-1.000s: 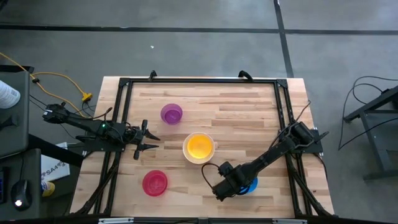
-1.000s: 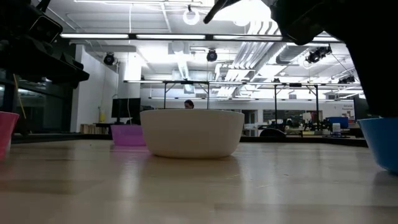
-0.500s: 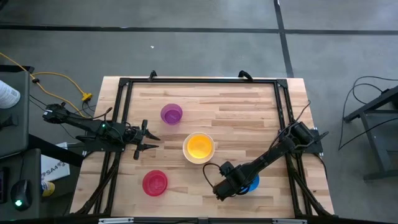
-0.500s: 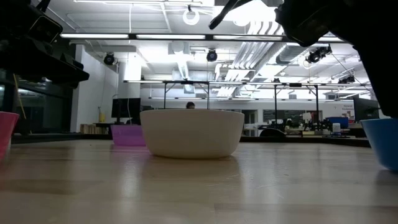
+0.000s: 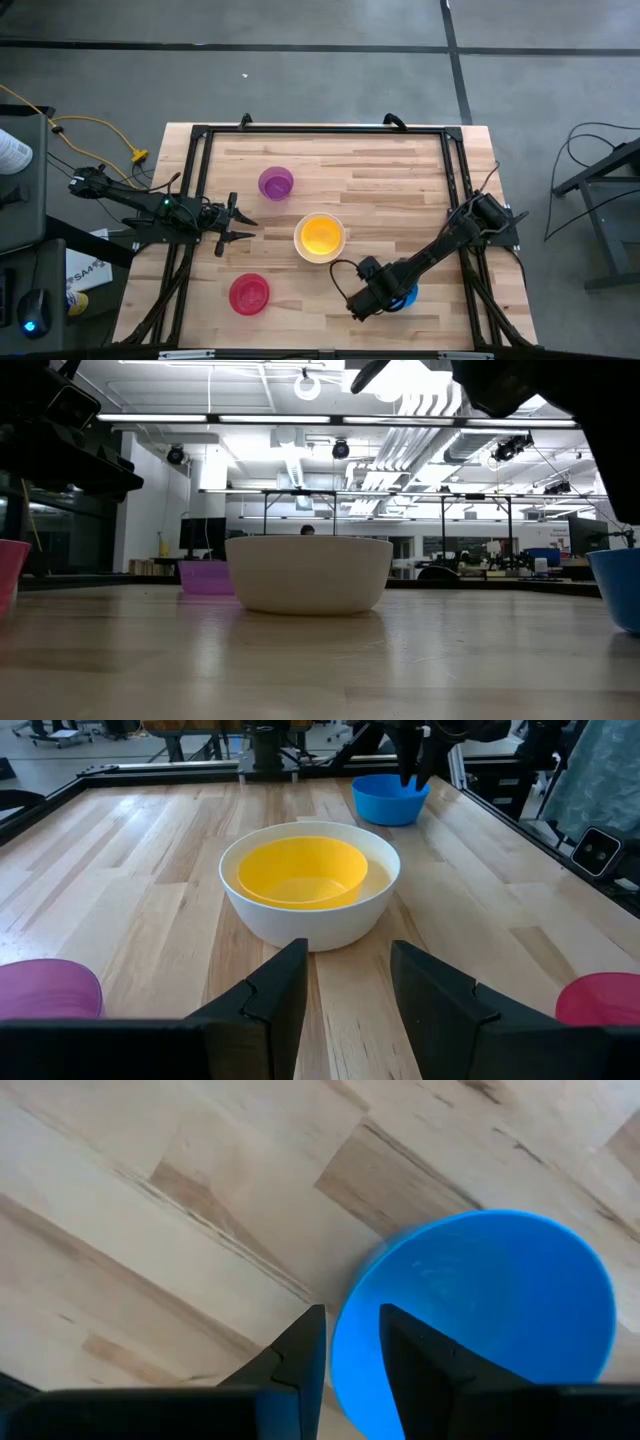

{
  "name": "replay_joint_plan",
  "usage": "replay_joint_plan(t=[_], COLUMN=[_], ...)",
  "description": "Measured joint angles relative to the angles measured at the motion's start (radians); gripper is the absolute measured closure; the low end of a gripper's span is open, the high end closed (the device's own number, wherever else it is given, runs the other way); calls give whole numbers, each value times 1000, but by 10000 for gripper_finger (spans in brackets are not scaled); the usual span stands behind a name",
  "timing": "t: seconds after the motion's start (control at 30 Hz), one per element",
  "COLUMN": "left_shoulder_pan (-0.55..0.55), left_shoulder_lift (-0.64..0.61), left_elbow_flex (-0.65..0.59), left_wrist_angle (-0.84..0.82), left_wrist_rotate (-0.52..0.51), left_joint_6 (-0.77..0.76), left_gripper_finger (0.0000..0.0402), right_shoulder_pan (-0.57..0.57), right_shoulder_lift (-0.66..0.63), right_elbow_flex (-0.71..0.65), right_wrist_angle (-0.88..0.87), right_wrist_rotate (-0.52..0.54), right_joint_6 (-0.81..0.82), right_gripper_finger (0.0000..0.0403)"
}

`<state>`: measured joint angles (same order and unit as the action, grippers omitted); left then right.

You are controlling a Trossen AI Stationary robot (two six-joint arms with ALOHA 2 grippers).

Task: Nest bowls inside each other
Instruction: Stack the blue bowl on the yellow bowl

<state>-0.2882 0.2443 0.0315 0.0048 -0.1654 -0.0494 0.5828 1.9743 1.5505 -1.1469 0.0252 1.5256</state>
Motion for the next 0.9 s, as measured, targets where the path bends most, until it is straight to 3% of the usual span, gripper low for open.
replay_joint_plan(t=[0.9], left_shoulder_pan=[0], left_shoulder_lift=[0], left_elbow_flex=[0], left_wrist_angle=[0], left_wrist_rotate=[0], left_joint_6=[0], left_gripper_finger=[256], right_shoulder_pan=[6], right_shoulder_lift=[0], right_elbow_flex=[-146], right_wrist_angle=[168], right_wrist_rotate=[-26], right_joint_6=[33], right_gripper_finger=[317])
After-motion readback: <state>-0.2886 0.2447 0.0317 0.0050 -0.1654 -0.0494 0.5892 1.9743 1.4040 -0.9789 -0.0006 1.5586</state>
